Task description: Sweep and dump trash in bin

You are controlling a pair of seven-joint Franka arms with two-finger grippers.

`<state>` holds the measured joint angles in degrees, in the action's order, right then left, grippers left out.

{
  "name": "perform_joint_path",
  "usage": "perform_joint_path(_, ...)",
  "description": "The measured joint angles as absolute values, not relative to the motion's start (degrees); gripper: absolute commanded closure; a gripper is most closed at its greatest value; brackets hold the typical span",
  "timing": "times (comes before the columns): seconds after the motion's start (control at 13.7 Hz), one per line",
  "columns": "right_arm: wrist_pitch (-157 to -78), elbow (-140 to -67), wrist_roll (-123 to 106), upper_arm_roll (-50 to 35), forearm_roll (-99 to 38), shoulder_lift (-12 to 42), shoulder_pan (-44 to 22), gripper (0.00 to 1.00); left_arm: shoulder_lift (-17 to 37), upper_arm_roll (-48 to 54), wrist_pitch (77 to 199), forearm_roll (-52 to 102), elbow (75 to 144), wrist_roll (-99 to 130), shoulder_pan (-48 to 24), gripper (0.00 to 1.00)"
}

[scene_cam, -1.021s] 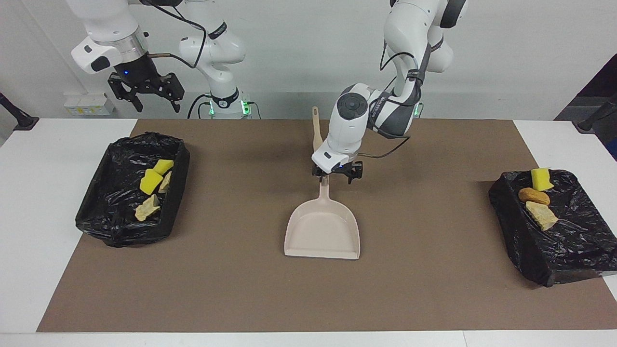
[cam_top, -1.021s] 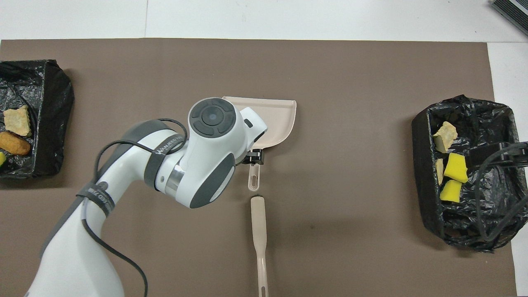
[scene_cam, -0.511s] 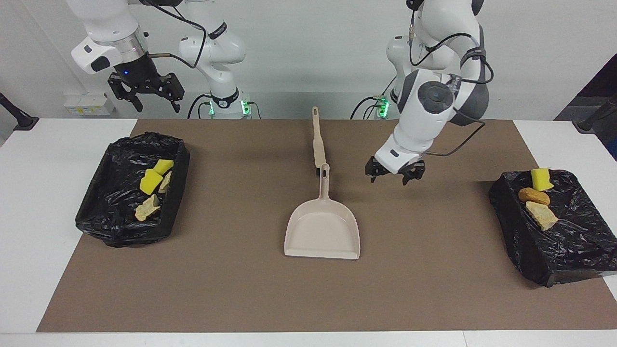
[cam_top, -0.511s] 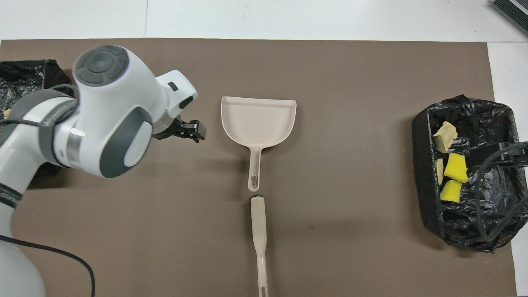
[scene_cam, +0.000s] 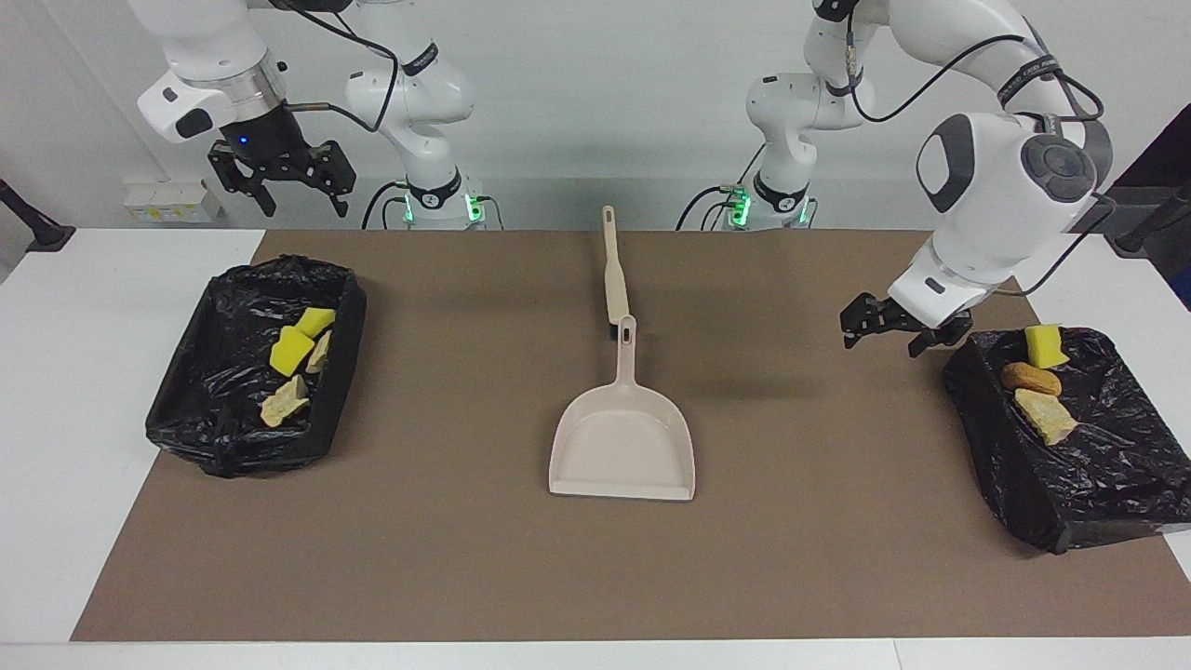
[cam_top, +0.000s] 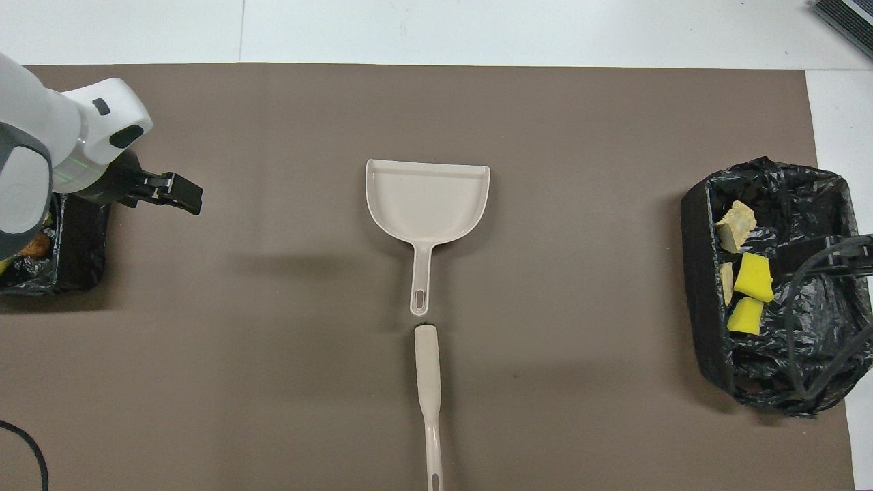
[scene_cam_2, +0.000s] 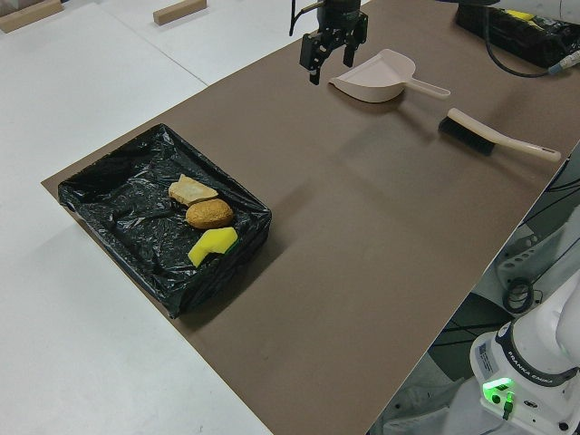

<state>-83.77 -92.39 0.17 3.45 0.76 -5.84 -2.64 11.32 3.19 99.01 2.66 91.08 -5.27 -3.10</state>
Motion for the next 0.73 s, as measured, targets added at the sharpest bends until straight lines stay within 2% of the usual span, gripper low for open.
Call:
perform_joint_path(0.29,-83.8,-92.4,0.2,3.5,0.8,-5.8,-2.6,0.00,7.3,3.7,98.2,2.6,91.0,-5.1,-3.1,0.00)
perform_joint_path(0.73,-83.8,-92.4,0.2,3.5,0.8,-5.8,-2.6,0.00,2.4,-1.1,97.3,2.6,91.0,-5.1,-2.0,0.00)
